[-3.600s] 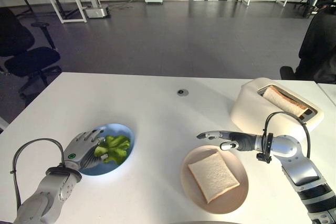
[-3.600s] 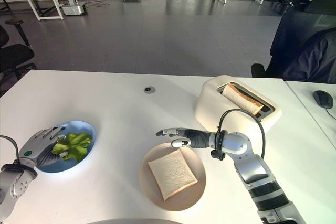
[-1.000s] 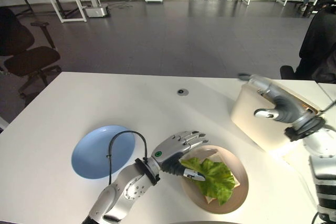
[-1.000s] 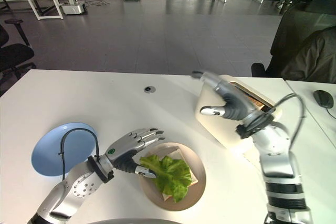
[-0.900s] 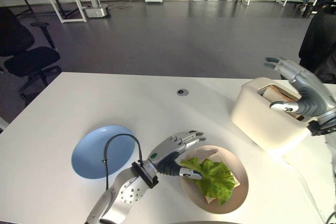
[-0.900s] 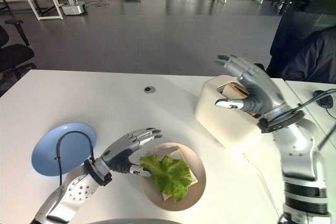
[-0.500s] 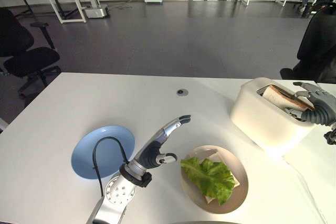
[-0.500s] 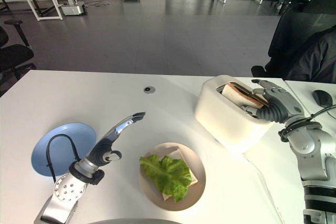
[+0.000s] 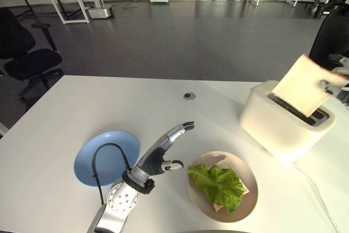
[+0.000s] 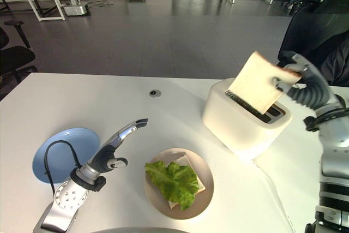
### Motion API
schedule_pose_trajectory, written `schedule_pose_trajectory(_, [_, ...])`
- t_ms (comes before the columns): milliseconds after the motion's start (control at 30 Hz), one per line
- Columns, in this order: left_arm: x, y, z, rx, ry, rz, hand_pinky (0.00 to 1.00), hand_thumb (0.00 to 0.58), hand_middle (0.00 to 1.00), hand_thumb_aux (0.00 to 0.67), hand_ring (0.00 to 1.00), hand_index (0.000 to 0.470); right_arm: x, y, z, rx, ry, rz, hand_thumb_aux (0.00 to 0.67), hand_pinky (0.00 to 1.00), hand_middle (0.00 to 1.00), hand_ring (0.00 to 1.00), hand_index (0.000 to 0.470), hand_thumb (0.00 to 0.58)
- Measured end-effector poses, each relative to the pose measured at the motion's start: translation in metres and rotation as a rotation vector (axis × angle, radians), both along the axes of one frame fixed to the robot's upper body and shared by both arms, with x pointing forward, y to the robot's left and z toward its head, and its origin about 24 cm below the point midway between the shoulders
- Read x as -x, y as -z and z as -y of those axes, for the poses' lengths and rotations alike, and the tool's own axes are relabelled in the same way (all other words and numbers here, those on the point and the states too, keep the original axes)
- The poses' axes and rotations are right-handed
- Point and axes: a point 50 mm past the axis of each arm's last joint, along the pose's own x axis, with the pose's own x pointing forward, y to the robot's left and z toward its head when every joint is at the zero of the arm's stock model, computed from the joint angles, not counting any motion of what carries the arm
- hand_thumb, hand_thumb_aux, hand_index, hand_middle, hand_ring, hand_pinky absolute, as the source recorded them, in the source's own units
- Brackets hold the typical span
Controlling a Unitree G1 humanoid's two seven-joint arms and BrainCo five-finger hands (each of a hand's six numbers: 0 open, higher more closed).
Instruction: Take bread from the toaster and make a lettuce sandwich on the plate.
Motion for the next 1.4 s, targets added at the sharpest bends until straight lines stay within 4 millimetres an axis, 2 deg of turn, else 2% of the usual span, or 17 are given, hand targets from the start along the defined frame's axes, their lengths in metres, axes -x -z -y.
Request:
schedule_pose_trajectory(67, [0.001,-0.010,-0.008,-0.064,-0.024,0.104,0.00,0.000,0.00,0.000,0.00,0.000,0.002,-0.019,-0.011,-0.087,-0.164,-0.028,0.670,0.00,0.00,0.00,0.470,0.580])
schedule_pose_trajectory(133, [0.007,-0.028,-0.013,-0.124,-0.024,0.265,0.00,0.000,0.00,0.000,0.00,0.000,-0.001,-0.015,-0.028,-0.153,-0.340,-0.154,0.670,0.00,0.00,0.00,0.470,0.580])
schedule_pose_trajectory(233, [0.021,-0.049,-0.012,-0.256,0.023,0.488,0.00,0.000,0.00,0.000,0.00,0.000,-0.008,0.019,-0.068,-0.184,-0.618,-0.455,0.670,0.00,0.00,0.00,0.470,0.580])
schedule_pose_trajectory(367, [0.034,-0.059,0.000,-0.363,0.088,0.642,0.00,0.000,0.00,0.000,0.00,0.000,-0.009,0.069,-0.112,-0.143,-0.850,-0.763,0.670,0.00,0.00,0.00,0.470,0.580])
schedule_pose_trajectory(567, [0.043,-0.039,0.024,-0.503,0.217,0.670,0.00,0.000,0.00,0.000,0.00,0.000,0.004,0.109,-0.158,0.020,-1.036,-0.973,0.670,0.00,0.00,0.00,0.470,0.580])
schedule_pose_trajectory(700, [0.044,-0.011,0.037,-0.597,0.289,0.608,0.00,0.000,0.00,0.000,0.00,0.000,0.002,0.135,-0.170,0.149,-1.014,-1.025,0.670,0.00,0.00,0.00,0.470,0.580])
schedule_pose_trajectory(833, [0.046,0.024,0.040,-0.761,0.372,0.517,0.00,0.000,0.00,0.000,0.00,0.000,-0.001,0.146,-0.175,0.186,-0.977,-0.997,0.670,0.00,0.00,0.00,0.470,0.580])
schedule_pose_trajectory(867, [0.046,0.032,0.041,-0.797,0.392,0.496,0.00,0.000,0.00,0.000,0.00,0.000,-0.002,0.147,-0.176,0.190,-0.967,-0.985,0.644,0.00,0.00,0.00,0.452,0.579])
schedule_pose_trajectory(933, [0.044,0.041,0.040,-0.853,0.413,0.491,0.00,0.000,0.00,0.000,0.00,0.000,-0.003,0.151,-0.177,0.212,-0.953,-0.984,0.507,0.00,0.00,0.00,0.356,0.546])
schedule_pose_trajectory(967, [0.042,0.045,0.040,-0.859,0.412,0.481,0.00,0.000,0.00,0.000,0.00,0.000,-0.003,0.151,-0.177,0.217,-0.951,-0.982,0.428,0.00,0.00,0.00,0.300,0.505])
schedule_pose_trajectory(1033, [0.040,0.052,0.039,-0.871,0.423,0.458,0.00,0.000,0.00,0.000,0.00,0.000,-0.002,0.151,-0.177,0.235,-0.947,-0.972,0.407,0.00,0.00,0.00,0.286,0.491])
schedule_pose_trajectory(1067, [0.039,0.054,0.039,-0.874,0.425,0.454,0.00,0.000,0.00,0.000,0.00,0.000,-0.002,0.151,-0.177,0.234,-0.940,-0.968,0.289,0.00,0.00,0.00,0.203,0.392])
schedule_pose_trajectory(1100, [0.037,0.056,0.040,-0.872,0.425,0.448,0.00,0.000,0.00,0.000,0.00,0.000,-0.002,0.152,-0.177,0.234,-0.930,-0.962,0.000,0.00,0.00,0.00,0.000,0.000])
schedule_pose_trajectory(1200, [0.032,0.058,0.042,-0.868,0.420,0.445,0.00,0.000,0.00,0.000,0.00,0.000,-0.004,0.150,-0.176,0.200,-0.881,-0.898,0.000,0.00,0.00,0.00,0.000,0.000])
schedule_pose_trajectory(1267, [0.025,0.058,0.040,-0.874,0.387,0.433,0.00,0.000,0.00,0.000,0.00,0.000,-0.011,0.135,-0.178,0.153,-0.819,-0.697,0.000,0.00,0.00,0.00,0.000,0.000])
schedule_pose_trajectory(1367, [0.022,0.061,0.038,-0.872,0.395,0.406,0.00,0.000,0.00,0.000,0.00,0.000,-0.019,0.054,-0.172,0.052,-0.750,-0.169,0.000,0.00,0.00,0.00,0.000,0.000])
schedule_pose_trajectory(1400, [0.022,0.061,0.039,-0.859,0.395,0.394,0.00,0.000,0.00,0.000,0.00,0.000,-0.015,0.037,-0.167,0.035,-0.740,-0.073,0.000,0.00,0.00,0.00,0.000,0.000])
